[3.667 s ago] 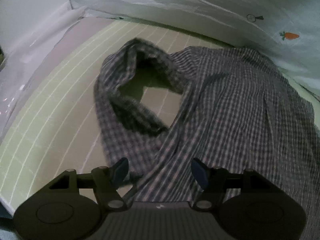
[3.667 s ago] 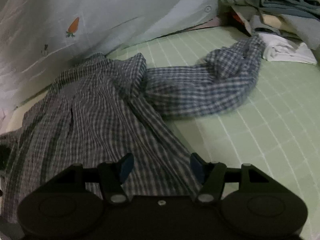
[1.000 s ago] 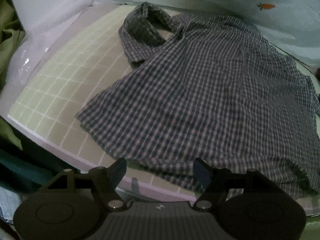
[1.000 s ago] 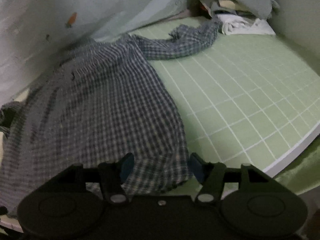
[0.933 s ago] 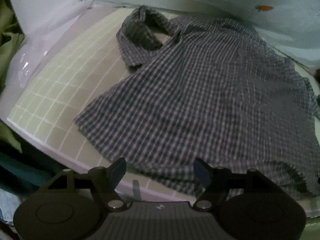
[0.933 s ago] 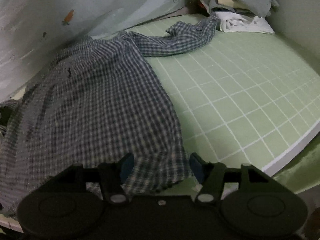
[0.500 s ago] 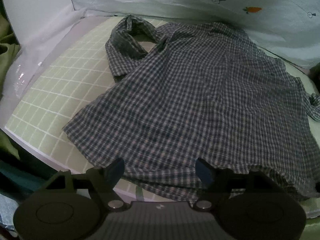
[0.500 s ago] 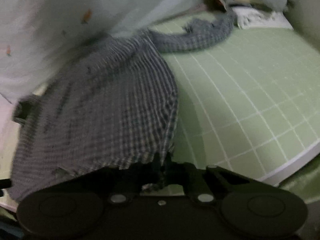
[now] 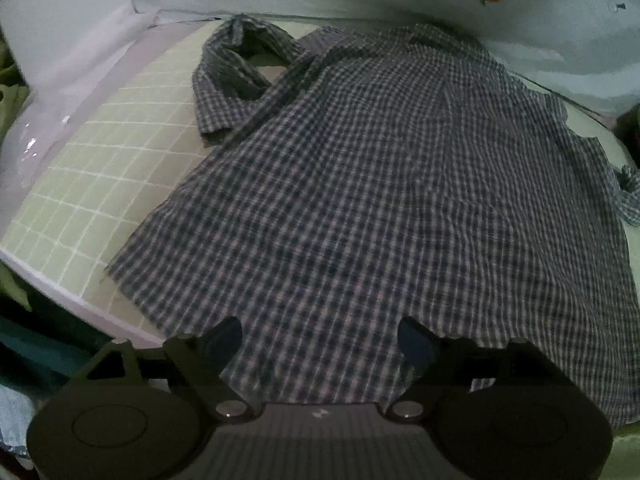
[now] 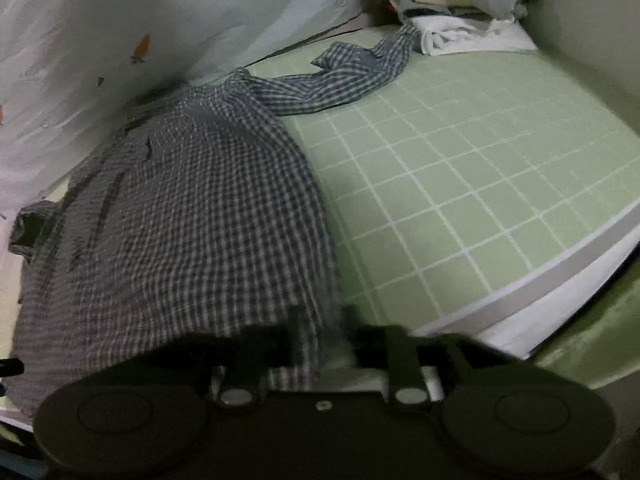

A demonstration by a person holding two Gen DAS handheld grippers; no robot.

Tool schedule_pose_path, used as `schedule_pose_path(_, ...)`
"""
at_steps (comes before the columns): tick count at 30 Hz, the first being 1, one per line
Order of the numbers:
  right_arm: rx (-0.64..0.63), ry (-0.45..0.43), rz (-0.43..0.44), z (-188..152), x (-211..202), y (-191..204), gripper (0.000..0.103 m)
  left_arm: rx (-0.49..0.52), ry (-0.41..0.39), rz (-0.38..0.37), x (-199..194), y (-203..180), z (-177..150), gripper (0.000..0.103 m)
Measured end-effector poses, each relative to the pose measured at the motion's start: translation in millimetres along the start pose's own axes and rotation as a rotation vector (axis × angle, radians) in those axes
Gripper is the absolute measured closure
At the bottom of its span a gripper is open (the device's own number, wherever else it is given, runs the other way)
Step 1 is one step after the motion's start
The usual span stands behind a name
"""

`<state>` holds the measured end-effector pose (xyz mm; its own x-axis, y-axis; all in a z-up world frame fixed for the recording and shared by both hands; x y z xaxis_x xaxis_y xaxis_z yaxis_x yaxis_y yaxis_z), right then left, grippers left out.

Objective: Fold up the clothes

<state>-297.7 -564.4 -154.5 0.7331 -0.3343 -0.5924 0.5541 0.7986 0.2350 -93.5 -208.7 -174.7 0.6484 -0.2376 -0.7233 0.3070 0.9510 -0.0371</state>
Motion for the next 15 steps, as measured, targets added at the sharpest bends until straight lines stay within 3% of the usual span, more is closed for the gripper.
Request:
schedule_pose_path(3,-0.009,-0.006,-0.014,3,3,5,0.034,0.030,0.016,-0.008,14,-11,5,0.015)
schedule_pose_path(5,-0.026,-0.011,-0.018,4,9,7,0.016,0.033,0.029,-0.024,26,-22,8,0.015)
schedule_pose_path(6,-0.038,-0.010,-0.018,4,10,8,0.015,0.040,0.040,-0.044,32,-29,10,0.015)
schedule_pose_path(8,-0.064,-0.008,-0.017,5,13,10,0.000,0.079,0.056,-0.080,43,-44,12,0.015)
schedule_pose_path(15,-0.056,0.005,-0.093,22,30,4,0.000,0.211,0.084,-0.192,63,-97,17,0.011)
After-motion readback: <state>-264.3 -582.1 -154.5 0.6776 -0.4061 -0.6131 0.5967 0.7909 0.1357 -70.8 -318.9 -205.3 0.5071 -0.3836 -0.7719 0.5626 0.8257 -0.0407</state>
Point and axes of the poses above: each gripper's, at about its wrist camera, not at the fingertips, and x roughly the way its jaws point, y to its left, z to its top, the point moved 6 cm from there along x, roughly the way its jaws point, and after that the axes turned 15 degrees about -y, right-handed, at the moved point
